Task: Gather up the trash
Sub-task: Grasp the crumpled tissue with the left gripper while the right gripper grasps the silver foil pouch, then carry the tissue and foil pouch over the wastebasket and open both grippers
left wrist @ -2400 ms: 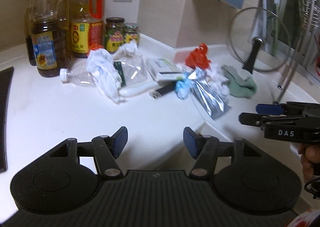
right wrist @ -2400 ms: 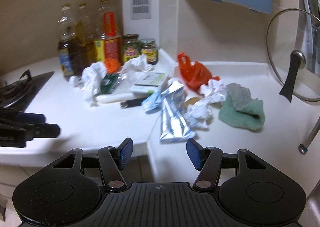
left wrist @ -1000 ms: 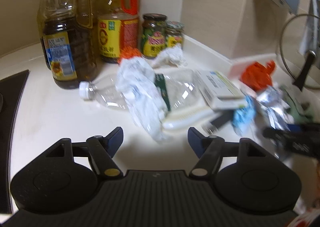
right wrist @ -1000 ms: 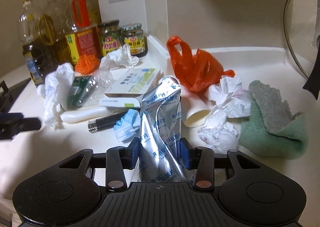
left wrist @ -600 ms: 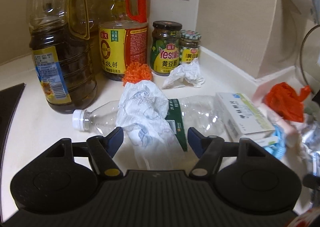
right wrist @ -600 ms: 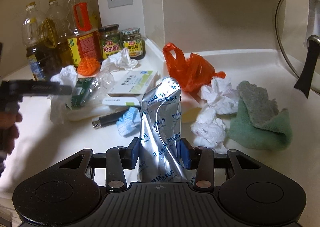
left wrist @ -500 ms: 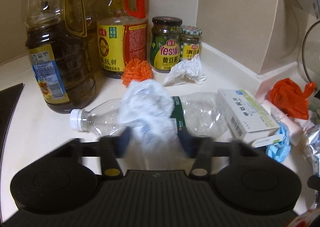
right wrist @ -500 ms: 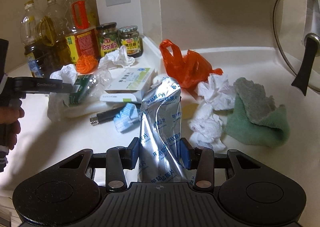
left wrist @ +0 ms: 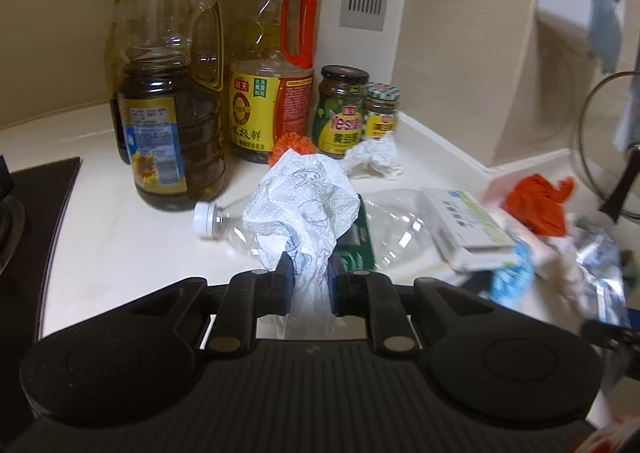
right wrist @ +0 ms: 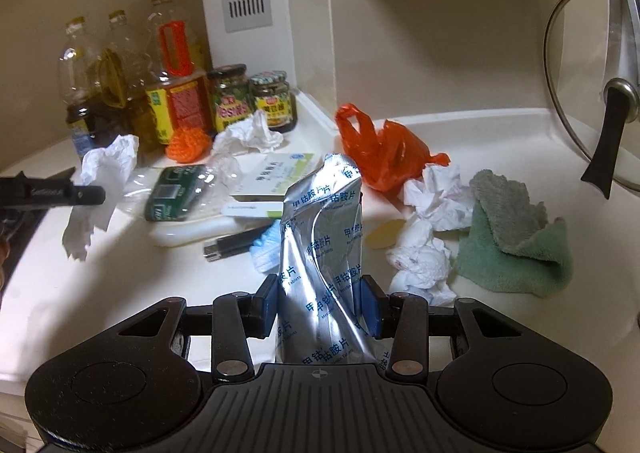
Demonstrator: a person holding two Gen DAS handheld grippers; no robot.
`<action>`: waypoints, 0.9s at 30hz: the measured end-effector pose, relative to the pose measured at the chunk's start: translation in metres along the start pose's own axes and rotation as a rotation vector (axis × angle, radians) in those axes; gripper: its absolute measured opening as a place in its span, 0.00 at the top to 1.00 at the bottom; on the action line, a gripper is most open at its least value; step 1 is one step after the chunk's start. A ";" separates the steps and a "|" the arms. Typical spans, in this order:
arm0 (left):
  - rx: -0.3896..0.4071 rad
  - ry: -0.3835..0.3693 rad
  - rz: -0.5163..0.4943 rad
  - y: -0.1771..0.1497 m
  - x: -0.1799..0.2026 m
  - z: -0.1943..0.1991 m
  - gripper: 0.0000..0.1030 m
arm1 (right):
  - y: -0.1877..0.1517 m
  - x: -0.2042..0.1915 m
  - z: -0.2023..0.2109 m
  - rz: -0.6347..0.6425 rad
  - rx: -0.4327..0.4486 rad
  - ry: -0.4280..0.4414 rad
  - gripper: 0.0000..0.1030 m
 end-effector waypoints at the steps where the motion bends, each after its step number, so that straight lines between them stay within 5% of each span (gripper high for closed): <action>1: -0.004 -0.015 0.002 -0.004 0.002 0.008 0.85 | -0.002 -0.002 0.005 -0.002 0.002 0.007 0.58; 13: -0.085 -0.207 -0.031 -0.074 0.051 0.090 0.85 | -0.038 -0.036 0.066 -0.010 -0.013 0.092 0.58; 27: -0.267 -0.329 -0.073 -0.155 0.071 0.107 0.85 | -0.121 -0.065 0.080 0.050 -0.176 0.111 0.58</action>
Point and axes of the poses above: each gripper's, at about its wrist camera, not at the fingertips, and z roughly against the way its jaws point, x to its right, y to its top, the point moved 8 cm from there along -z, roughly the way its jaws point, and after that the axes turned 4 degrees about -y, right-handed, at the moved point
